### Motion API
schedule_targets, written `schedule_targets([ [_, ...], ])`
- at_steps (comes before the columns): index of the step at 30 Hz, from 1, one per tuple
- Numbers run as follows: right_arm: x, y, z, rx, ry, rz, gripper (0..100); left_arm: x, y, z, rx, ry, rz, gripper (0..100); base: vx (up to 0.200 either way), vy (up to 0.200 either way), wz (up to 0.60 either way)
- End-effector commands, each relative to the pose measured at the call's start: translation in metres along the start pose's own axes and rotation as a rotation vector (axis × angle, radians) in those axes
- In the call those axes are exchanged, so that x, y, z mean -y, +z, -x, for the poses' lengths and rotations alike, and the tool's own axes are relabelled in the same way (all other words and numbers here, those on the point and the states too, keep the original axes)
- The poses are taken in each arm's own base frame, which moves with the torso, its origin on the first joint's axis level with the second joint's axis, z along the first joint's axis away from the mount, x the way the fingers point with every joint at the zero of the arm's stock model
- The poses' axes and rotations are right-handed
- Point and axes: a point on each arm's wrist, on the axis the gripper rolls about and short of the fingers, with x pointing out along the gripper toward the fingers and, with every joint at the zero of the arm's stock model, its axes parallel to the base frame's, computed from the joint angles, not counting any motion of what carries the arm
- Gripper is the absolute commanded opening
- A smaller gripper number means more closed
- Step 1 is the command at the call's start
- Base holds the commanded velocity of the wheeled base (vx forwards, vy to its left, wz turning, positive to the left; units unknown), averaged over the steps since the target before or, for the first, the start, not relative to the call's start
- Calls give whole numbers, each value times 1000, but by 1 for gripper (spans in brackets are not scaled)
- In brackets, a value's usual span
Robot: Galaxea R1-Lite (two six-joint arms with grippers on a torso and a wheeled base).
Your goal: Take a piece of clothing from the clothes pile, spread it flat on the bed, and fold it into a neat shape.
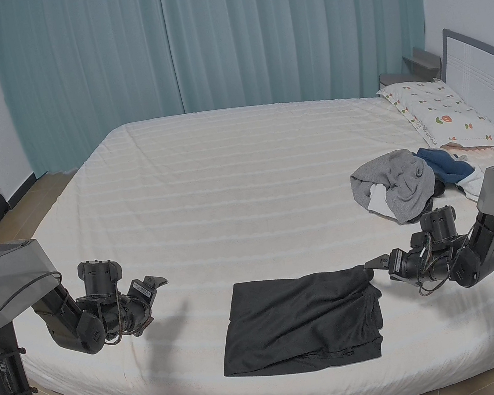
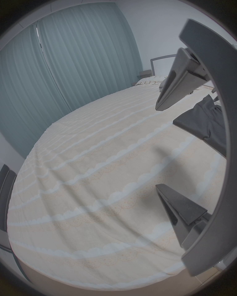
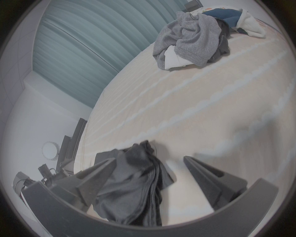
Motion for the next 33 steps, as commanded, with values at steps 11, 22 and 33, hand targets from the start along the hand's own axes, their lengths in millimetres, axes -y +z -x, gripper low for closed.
schedule_targets([
  [11,-25,-82,40,-120,116,128,100,0,0,0,-1,2,1,100,0,0,0],
  [22,-28,-93,30,-150,122,154,100,0,0,0,0,0,0,100,0,0,0],
  [33,-26,-94,53,-149,102,150,0,0,0,0,1,-1,0,100,0,0,0],
])
